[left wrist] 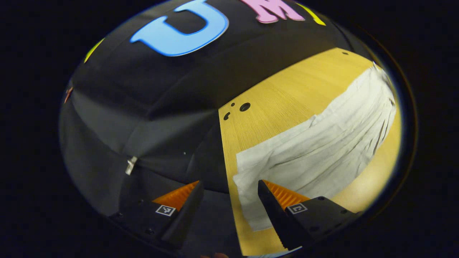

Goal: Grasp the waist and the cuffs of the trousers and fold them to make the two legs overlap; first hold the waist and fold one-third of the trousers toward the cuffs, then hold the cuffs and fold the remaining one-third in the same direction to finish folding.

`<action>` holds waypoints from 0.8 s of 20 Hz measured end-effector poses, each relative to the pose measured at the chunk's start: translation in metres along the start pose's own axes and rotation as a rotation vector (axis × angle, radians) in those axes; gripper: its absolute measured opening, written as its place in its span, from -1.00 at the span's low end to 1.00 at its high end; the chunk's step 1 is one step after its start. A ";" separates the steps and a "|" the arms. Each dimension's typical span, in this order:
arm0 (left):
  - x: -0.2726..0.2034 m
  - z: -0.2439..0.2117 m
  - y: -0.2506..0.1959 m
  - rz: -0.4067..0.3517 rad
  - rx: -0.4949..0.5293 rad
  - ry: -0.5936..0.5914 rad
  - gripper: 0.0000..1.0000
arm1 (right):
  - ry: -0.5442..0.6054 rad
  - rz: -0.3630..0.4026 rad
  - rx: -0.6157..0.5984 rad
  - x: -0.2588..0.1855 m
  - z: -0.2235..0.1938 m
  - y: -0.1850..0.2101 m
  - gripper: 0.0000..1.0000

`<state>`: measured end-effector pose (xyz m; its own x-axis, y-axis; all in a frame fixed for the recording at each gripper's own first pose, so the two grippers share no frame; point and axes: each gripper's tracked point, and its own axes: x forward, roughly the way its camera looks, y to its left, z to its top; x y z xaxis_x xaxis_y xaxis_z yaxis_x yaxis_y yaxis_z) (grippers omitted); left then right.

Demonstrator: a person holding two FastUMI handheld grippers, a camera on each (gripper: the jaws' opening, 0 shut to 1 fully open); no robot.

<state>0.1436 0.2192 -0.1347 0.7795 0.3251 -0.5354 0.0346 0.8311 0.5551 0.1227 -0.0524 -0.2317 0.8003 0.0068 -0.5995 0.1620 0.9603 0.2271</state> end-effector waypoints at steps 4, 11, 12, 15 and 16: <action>-0.022 -0.027 -0.029 -0.098 -0.359 0.011 0.94 | 0.061 0.027 0.240 0.000 -0.024 0.005 1.00; -0.024 -0.048 -0.064 -0.185 -0.687 0.022 0.96 | 0.116 0.012 0.538 0.031 -0.043 -0.014 0.98; -0.025 -0.049 -0.066 -0.189 -0.716 0.028 0.96 | 0.116 0.010 0.554 0.037 -0.041 -0.016 0.97; -0.023 -0.055 -0.069 -0.184 -0.756 0.053 0.97 | 0.132 -0.016 0.543 0.052 -0.041 -0.024 0.98; -0.022 -0.060 -0.070 -0.185 -0.767 0.063 0.97 | 0.138 -0.024 0.546 0.058 -0.040 -0.024 0.98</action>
